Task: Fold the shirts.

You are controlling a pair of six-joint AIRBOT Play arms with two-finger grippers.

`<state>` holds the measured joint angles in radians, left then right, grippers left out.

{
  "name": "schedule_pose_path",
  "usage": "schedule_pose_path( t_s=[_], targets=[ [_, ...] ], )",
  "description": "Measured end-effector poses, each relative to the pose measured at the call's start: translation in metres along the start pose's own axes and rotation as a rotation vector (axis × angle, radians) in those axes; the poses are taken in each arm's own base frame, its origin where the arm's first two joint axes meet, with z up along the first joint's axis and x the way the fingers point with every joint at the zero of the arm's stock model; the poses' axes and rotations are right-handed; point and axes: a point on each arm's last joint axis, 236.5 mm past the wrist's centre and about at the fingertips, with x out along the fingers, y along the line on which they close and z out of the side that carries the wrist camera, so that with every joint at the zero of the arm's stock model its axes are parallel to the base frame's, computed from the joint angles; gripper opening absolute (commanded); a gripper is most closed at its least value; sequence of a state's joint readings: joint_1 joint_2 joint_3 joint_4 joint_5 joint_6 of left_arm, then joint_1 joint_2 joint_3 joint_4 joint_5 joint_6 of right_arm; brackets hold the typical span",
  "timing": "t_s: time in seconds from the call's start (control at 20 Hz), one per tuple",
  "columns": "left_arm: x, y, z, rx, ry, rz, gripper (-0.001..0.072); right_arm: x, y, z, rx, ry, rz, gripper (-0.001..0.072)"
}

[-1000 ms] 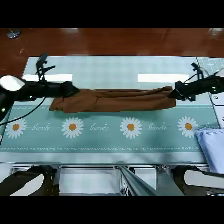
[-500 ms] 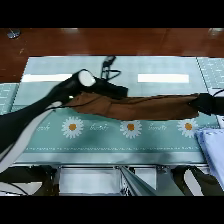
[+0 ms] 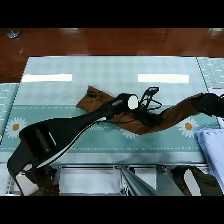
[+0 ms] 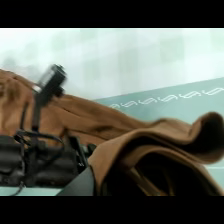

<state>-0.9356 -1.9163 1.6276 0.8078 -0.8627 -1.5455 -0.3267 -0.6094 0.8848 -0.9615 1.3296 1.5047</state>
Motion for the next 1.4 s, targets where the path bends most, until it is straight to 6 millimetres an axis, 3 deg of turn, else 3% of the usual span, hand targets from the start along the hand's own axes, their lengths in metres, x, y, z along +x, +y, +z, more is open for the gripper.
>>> schedule_pose_path(
  t_s=[0.15,0.25,0.35,0.5,0.6,0.7,0.8,0.9,1.0,1.05,1.25,1.3,1.35,1.4],
  targets=[
    [-0.028,0.002,0.023,-0.009,-0.013,-0.021,0.0021,0.004,0.009,0.003,0.007,0.004,0.046,0.0028],
    [-0.075,0.016,0.059,-0.027,-0.091,-0.023,0.002,0.007,0.018,0.005,-0.005,0.015,0.081,0.0028],
    [-0.141,0.038,0.088,-0.055,-0.171,-0.012,0.0021,0.012,0.035,0.006,-0.036,0.037,0.126,0.0028],
    [-0.264,0.087,0.115,-0.086,-0.334,0.082,0.0021,0.031,0.073,0.011,-0.098,0.08,0.204,0.0028],
    [-0.36,0.114,0.112,-0.104,-0.456,0.18,0.0022,0.052,0.105,0.012,-0.137,0.127,0.256,0.0028],
    [-0.45,0.127,0.097,-0.108,-0.6,0.289,0.0021,0.08,0.141,0.009,-0.18,0.187,0.306,0.0029],
    [-0.519,0.121,0.065,-0.103,-0.724,0.379,0.0022,0.114,0.178,0.002,-0.222,0.252,0.346,0.0028],
    [-0.562,0.112,0.027,-0.103,-0.823,0.464,0.0022,0.15,0.212,-0.012,-0.257,0.323,0.375,0.0028],
    [-0.578,0.099,-0.012,-0.105,-0.897,0.517,0.0022,0.187,0.241,-0.028,-0.283,0.382,0.395,0.0028],
    [-0.573,0.099,-0.031,-0.117,-0.907,0.531,0.0022,0.205,0.253,-0.038,-0.295,0.411,0.4,0.0028],
    [-0.516,0.119,-0.099,-0.203,-0.882,0.531,0.0022,0.265,0.278,-0.075,-0.306,0.505,0.4,0.0029],
    [-0.498,0.127,-0.111,-0.229,-0.866,0.519,0.0022,0.275,0.281,-0.083,-0.305,0.522,0.397,0.0142],
    [-0.48,0.136,-0.122,-0.26,-0.847,0.501,0.0022,0.285,0.282,-0.091,-0.3,0.541,0.392,0.0539],
    [-0.465,0.145,-0.13,-0.291,-0.83,0.482,0.0022,0.292,0.283,-0.097,-0.296,0.556,0.39,0.0628]
  ],
)
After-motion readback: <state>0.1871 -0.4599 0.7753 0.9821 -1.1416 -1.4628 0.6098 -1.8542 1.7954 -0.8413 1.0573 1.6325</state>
